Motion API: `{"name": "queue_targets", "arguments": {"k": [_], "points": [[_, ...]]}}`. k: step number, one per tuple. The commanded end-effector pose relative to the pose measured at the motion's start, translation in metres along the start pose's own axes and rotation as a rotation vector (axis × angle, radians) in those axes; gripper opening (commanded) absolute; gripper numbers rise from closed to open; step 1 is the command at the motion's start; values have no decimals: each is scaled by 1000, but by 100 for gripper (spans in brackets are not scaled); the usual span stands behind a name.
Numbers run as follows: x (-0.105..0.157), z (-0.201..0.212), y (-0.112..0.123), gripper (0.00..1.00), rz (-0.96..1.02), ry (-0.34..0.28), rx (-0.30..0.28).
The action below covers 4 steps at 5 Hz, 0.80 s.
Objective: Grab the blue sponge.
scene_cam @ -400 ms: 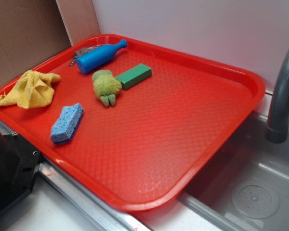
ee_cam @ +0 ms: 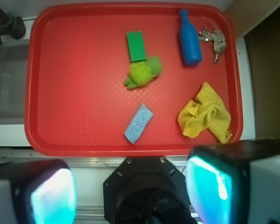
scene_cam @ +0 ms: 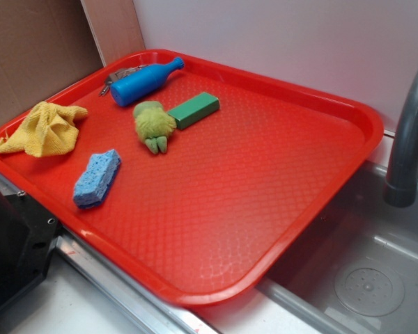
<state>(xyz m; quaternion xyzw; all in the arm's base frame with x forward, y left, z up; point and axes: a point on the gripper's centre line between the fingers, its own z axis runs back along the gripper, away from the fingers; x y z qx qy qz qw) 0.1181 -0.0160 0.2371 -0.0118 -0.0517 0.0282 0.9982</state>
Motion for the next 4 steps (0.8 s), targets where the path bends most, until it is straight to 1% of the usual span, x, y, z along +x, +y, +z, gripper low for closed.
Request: {"name": "queue_targets", "arguments": {"k": [1, 2, 3, 4], "points": [[27, -96, 14, 100, 453, 42, 150], [4, -144, 19, 100, 543, 23, 121], [-11, -192, 23, 100, 497, 46, 120], [-2, -219, 21, 100, 445, 86, 92]]}}
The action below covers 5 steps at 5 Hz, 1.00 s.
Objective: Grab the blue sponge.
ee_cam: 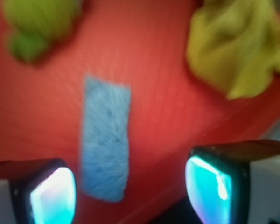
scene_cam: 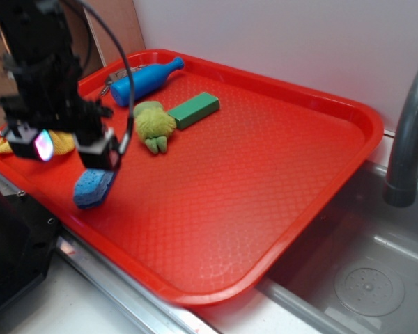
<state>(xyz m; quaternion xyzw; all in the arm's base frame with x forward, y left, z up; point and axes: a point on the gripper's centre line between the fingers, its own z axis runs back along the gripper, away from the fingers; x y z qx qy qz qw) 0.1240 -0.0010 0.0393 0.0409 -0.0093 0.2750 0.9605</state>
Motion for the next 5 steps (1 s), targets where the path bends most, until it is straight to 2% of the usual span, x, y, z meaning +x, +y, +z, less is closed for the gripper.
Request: {"name": "queue_targets", "arguments": {"k": [1, 2, 3, 4, 5], "points": [[11, -28, -12, 100, -83, 44, -28], [12, -30, -12, 100, -87, 63, 5], [12, -14, -5, 0, -174, 50, 38], [58, 35, -13, 0, -322, -22, 24], [75, 86, -5, 0, -468, -85, -107]]}}
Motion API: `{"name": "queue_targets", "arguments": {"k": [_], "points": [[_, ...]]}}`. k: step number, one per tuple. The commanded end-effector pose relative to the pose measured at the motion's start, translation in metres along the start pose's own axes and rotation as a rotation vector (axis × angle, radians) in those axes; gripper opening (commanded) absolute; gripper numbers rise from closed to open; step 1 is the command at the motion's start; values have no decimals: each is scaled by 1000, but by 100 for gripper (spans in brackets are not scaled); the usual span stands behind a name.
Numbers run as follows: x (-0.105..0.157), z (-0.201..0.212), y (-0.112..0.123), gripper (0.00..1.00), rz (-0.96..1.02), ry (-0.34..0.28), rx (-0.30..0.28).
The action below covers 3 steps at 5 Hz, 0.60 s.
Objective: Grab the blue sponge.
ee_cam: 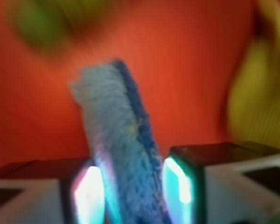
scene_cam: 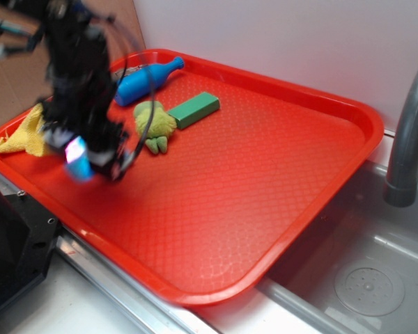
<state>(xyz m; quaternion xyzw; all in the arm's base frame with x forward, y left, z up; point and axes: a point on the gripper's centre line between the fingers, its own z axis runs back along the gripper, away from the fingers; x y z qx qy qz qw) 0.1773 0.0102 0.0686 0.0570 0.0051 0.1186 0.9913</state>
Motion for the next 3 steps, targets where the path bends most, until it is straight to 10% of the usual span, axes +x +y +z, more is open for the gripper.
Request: {"name": "queue_targets", "arguments": {"k": [1, 3], "points": [[41, 109, 16, 0, -151, -154, -100], [36, 194, -14, 0, -256, -187, -96]]}}
